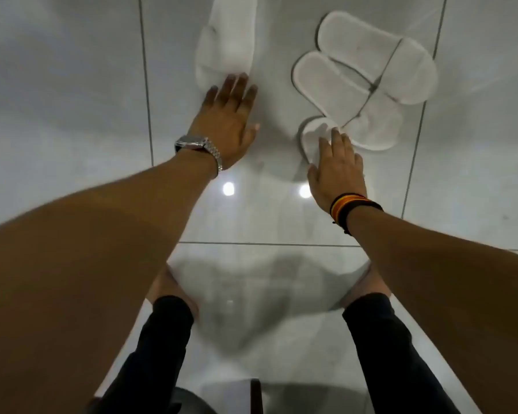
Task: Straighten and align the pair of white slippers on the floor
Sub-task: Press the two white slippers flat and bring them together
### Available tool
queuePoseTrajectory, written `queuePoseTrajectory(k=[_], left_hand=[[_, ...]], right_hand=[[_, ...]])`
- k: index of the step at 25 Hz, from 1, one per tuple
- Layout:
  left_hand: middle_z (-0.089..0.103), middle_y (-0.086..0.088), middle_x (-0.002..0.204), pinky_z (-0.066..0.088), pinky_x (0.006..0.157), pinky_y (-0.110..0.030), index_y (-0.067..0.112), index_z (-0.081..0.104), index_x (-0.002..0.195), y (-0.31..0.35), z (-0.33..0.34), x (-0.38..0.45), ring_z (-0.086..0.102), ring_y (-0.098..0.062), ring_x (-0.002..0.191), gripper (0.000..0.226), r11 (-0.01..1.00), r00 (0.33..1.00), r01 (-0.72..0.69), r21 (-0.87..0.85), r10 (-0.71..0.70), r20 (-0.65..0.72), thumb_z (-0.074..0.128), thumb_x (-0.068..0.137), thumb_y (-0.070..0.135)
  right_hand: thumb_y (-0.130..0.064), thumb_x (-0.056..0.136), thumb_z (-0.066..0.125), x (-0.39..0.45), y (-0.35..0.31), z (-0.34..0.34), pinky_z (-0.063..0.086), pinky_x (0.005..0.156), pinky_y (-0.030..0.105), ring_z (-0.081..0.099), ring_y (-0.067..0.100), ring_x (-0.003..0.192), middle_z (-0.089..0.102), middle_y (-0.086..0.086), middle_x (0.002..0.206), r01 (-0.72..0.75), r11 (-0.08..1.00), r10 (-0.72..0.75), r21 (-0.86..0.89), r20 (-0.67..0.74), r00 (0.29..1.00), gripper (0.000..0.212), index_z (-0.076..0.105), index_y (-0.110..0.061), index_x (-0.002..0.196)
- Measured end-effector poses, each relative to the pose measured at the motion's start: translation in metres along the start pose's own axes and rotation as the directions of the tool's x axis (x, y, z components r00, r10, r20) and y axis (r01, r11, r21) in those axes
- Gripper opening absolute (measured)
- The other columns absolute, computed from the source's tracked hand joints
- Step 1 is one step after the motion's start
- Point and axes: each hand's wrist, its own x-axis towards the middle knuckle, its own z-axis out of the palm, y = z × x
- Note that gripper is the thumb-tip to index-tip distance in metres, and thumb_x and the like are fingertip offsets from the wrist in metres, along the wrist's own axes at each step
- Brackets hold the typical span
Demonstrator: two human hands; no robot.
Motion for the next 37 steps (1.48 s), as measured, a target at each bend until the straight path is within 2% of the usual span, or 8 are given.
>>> queuePoseTrajectory(k=[4,8,13,19,24,31,34,37], left_hand=[[0.007,-0.012,0.171,0.011,0.128,-0.049,0.012,0.009,0.163,0.059,0.055,-0.007,0.007,-0.031,0.158,0.066,0.978,0.971,-0.2,-0.059,0.206,0.123,0.026,0.105,0.04],[0.004,-0.009,0.172,0.011,0.129,-0.045,0.014,0.009,0.163,0.114,0.088,-0.018,0.005,-0.027,0.159,0.066,0.962,0.963,-0.188,-0.197,0.22,0.157,0.03,0.105,0.039],[-0.008,-0.003,0.172,0.004,0.129,-0.046,0.017,0.003,0.164,0.14,0.09,0.006,-0.006,-0.022,0.159,0.067,0.963,0.934,-0.208,-0.173,0.248,0.258,0.024,0.107,0.045],[-0.011,0.001,0.172,0.004,0.129,-0.048,0.019,0.0,0.164,0.081,0.084,-0.004,-0.007,-0.019,0.159,0.066,0.975,0.933,-0.202,-0.09,0.22,0.286,0.02,0.106,0.045],[-0.01,0.0,0.172,0.007,0.129,-0.045,0.018,0.002,0.164,0.007,0.073,-0.04,-0.006,-0.02,0.159,0.068,0.993,0.943,-0.111,-0.03,0.114,0.314,0.023,0.106,0.046],[-0.011,-0.001,0.172,0.01,0.129,-0.045,0.019,-0.002,0.163,-0.069,0.072,-0.073,-0.004,-0.021,0.159,0.067,0.997,0.96,0.053,-0.048,-0.037,0.278,0.02,0.106,0.045],[-0.007,-0.002,0.172,0.012,0.129,-0.046,0.019,0.001,0.164,-0.101,0.067,-0.065,-0.001,-0.023,0.159,0.066,0.996,0.971,0.08,-0.047,-0.068,0.228,0.024,0.106,0.041],[-0.002,-0.003,0.172,0.012,0.129,-0.047,0.019,0.007,0.164,-0.131,0.057,-0.054,0.002,-0.025,0.159,0.062,0.99,0.976,0.135,-0.041,-0.126,0.176,0.023,0.107,0.04]], right_hand=[[0.001,0.091,0.044,0.031,0.011,0.006,0.026,0.122,0.048,0.024,0.032,0.151,0.027,0.015,0.163,0.105,0.994,-0.101,0.042,-0.093,0.991,0.06,0.037,-0.009,0.15],[0.005,0.092,0.043,0.074,0.023,-0.017,0.032,0.12,0.049,0.026,0.032,0.15,0.029,0.015,0.162,0.203,0.979,-0.2,0.02,-0.111,0.973,0.062,0.035,-0.008,0.152],[-0.001,0.093,0.047,0.102,0.052,-0.041,0.031,0.12,0.045,0.031,0.031,0.148,0.034,0.011,0.16,0.138,0.99,-0.138,-0.023,0.02,0.99,0.062,0.035,-0.016,0.153],[0.001,0.094,0.042,0.085,0.084,-0.032,0.027,0.122,0.041,0.028,0.028,0.15,0.025,0.006,0.165,0.052,0.998,-0.058,0.039,0.184,0.981,0.065,0.029,-0.016,0.155],[-0.009,0.097,0.044,0.085,0.045,-0.031,0.032,0.119,0.048,0.025,0.03,0.15,0.026,0.014,0.163,-0.019,0.995,0.009,0.094,0.111,0.994,0.059,0.029,-0.008,0.154],[-0.018,0.101,0.04,0.131,-0.108,-0.029,0.021,0.124,0.044,0.007,0.026,0.156,0.003,0.005,0.169,0.313,0.935,-0.326,0.167,0.057,0.944,0.064,0.015,-0.015,0.159],[-0.031,0.102,0.04,0.161,-0.147,-0.016,0.023,0.121,0.055,-0.002,0.026,0.156,-0.009,0.0,0.169,0.324,0.943,-0.332,0.078,0.136,0.934,0.069,0.003,-0.027,0.16],[-0.039,0.101,0.042,0.165,-0.145,-0.002,0.028,0.115,0.062,-0.007,0.027,0.156,-0.012,-0.001,0.169,0.33,0.938,-0.313,-0.103,0.155,0.937,0.07,0.004,-0.03,0.159]])
